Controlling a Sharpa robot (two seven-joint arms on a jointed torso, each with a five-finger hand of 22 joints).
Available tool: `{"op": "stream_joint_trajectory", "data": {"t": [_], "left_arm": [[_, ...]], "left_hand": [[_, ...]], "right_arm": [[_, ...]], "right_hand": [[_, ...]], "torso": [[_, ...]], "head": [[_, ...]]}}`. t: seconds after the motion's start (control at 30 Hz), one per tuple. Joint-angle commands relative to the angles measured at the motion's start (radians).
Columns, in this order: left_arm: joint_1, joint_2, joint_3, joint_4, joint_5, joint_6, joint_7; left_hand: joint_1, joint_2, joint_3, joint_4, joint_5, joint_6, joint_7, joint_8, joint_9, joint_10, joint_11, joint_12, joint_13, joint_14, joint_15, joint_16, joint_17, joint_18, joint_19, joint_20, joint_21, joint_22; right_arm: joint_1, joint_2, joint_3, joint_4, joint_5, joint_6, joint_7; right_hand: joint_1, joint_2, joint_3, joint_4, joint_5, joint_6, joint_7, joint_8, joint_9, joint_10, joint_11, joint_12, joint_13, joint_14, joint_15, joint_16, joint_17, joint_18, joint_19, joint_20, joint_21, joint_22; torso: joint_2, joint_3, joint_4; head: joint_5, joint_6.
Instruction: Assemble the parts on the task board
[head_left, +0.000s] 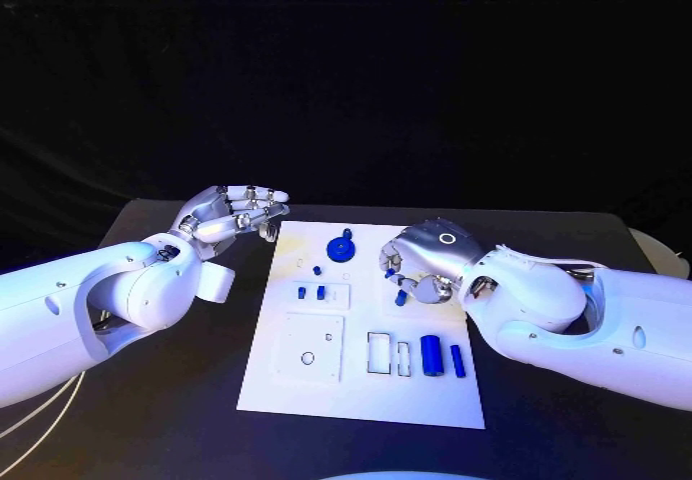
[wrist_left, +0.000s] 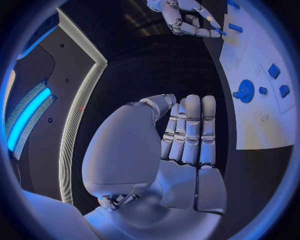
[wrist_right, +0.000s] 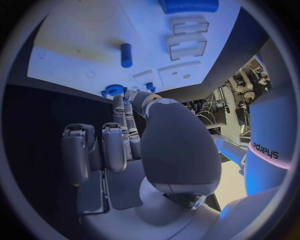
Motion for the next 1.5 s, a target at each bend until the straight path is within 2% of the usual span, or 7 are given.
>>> {"op": "stream_joint_trajectory", "data": {"t": [0.03, 0.27, 0.43, 0.63, 0.8, 1.03, 1.5], "left_arm": [[0.001, 0.009, 0.000, 0.000, 0.005, 0.008, 0.004], [0.001, 0.025, -0.001, -0.002, 0.005, 0.003, 0.000], [0.001, 0.031, -0.002, -0.002, 0.005, 0.000, -0.002], [0.001, 0.036, -0.002, -0.001, 0.005, -0.003, -0.004], [0.001, 0.039, -0.002, -0.001, 0.005, -0.003, -0.006], [0.001, 0.041, -0.002, -0.002, 0.005, -0.004, -0.008], [0.001, 0.042, -0.002, -0.004, 0.005, -0.002, -0.014]], "left_hand": [[0.004, 0.005, 0.002, -0.005, 0.004, 0.001, 0.003, -0.002, 0.000, -0.005, 0.004, 0.005, 0.002, 0.000, -0.004, -0.006, -0.002, 0.015, -0.001, -0.006, -0.005, 0.000], [0.002, 0.006, 0.001, -0.004, 0.004, 0.001, 0.004, -0.002, 0.000, -0.006, 0.005, 0.005, 0.002, 0.000, -0.003, -0.006, -0.002, 0.014, -0.001, -0.005, -0.005, 0.000], [-0.001, 0.006, 0.001, -0.003, 0.004, 0.001, 0.004, -0.002, 0.000, -0.007, 0.005, 0.006, 0.002, 0.000, -0.003, -0.006, -0.003, 0.014, -0.001, -0.005, -0.006, 0.000], [-0.001, 0.006, 0.001, -0.003, 0.004, 0.001, 0.004, -0.002, 0.000, -0.007, 0.005, 0.006, 0.002, 0.000, -0.003, -0.006, -0.003, 0.014, -0.001, -0.005, -0.006, 0.000], [-0.002, 0.006, 0.001, -0.003, 0.004, 0.001, 0.004, -0.002, 0.000, -0.007, 0.005, 0.007, 0.002, 0.000, -0.003, -0.007, -0.003, 0.014, -0.001, -0.005, -0.006, -0.001], [-0.002, 0.006, 0.001, -0.003, 0.004, 0.001, 0.004, -0.002, 0.000, -0.007, 0.005, 0.007, 0.002, 0.000, -0.003, -0.007, -0.003, 0.014, -0.001, -0.005, -0.006, -0.001], [-0.003, 0.006, 0.001, -0.002, 0.004, 0.001, 0.004, -0.003, 0.001, -0.008, 0.005, 0.007, 0.002, 0.000, -0.002, -0.007, -0.003, 0.014, -0.002, -0.005, -0.006, -0.001]], "right_arm": [[-0.003, 0.032, 0.000, 0.004, 0.018, -0.014, 0.017], [-0.021, 0.110, -0.001, -0.022, 0.057, -0.004, 0.044], [-0.051, 0.153, -0.005, -0.051, 0.087, 0.009, 0.062], [-0.086, 0.191, -0.009, -0.086, 0.103, 0.016, 0.074], [-0.103, 0.210, -0.011, -0.106, 0.106, 0.019, 0.080], [-0.121, 0.226, -0.012, -0.122, 0.109, 0.027, 0.085], [-0.136, 0.234, -0.014, -0.122, 0.116, 0.034, 0.092]], "right_hand": [[-0.012, 0.001, 0.002, -0.003, 0.003, 0.008, -0.001, 0.003, 0.001, 0.009, 0.002, -0.002, -0.002, 0.043, -0.005, -0.002, 0.000, -0.006, 0.055, -0.004, 0.003, 0.211], [-0.012, 0.002, 0.003, -0.004, 0.004, 0.008, -0.001, 0.004, 0.001, 0.009, 0.001, -0.003, -0.002, 0.043, -0.006, -0.003, -0.001, -0.005, 0.053, -0.004, 0.000, 0.209], [-0.012, 0.003, 0.004, -0.004, 0.005, 0.008, -0.001, 0.004, 0.001, 0.010, 0.001, -0.004, -0.002, 0.043, -0.006, -0.003, -0.002, -0.004, 0.052, -0.004, -0.002, 0.208], [-0.013, 0.004, 0.004, -0.004, 0.006, 0.008, -0.001, 0.004, 0.001, 0.010, 0.001, -0.004, -0.002, 0.043, -0.006, -0.004, -0.003, -0.004, 0.051, -0.004, -0.004, 0.207], [-0.014, 0.004, 0.005, -0.005, 0.006, 0.008, 0.000, 0.003, 0.002, 0.010, 0.001, -0.005, -0.003, 0.043, -0.006, -0.004, -0.004, -0.004, 0.051, -0.004, -0.005, 0.207], [-0.014, 0.004, 0.005, -0.004, 0.007, 0.008, 0.000, 0.003, 0.002, 0.010, 0.001, -0.005, -0.003, 0.043, -0.006, -0.004, -0.005, -0.003, 0.051, -0.004, -0.005, 0.206], [-0.017, 0.005, 0.004, -0.004, 0.007, 0.007, 0.000, 0.003, 0.002, 0.010, 0.002, -0.006, -0.003, 0.043, -0.006, -0.004, -0.005, -0.003, 0.050, -0.005, -0.006, 0.206]], "torso": [[-0.001, -0.0016, 0.0045], [0.000, -0.0040, 0.0052], [0.002, -0.0027, 0.0004], [0.002, -0.0010, 0.0006], [0.001, -0.0009, 0.0020], [0.002, -0.0004, 0.0002], [0.002, -0.0004, -0.0001]], "head": [[0.008, -0.004], [0.029, -0.010], [0.049, -0.017], [0.064, -0.025], [0.071, -0.029], [0.081, -0.034], [0.094, -0.043]]}}
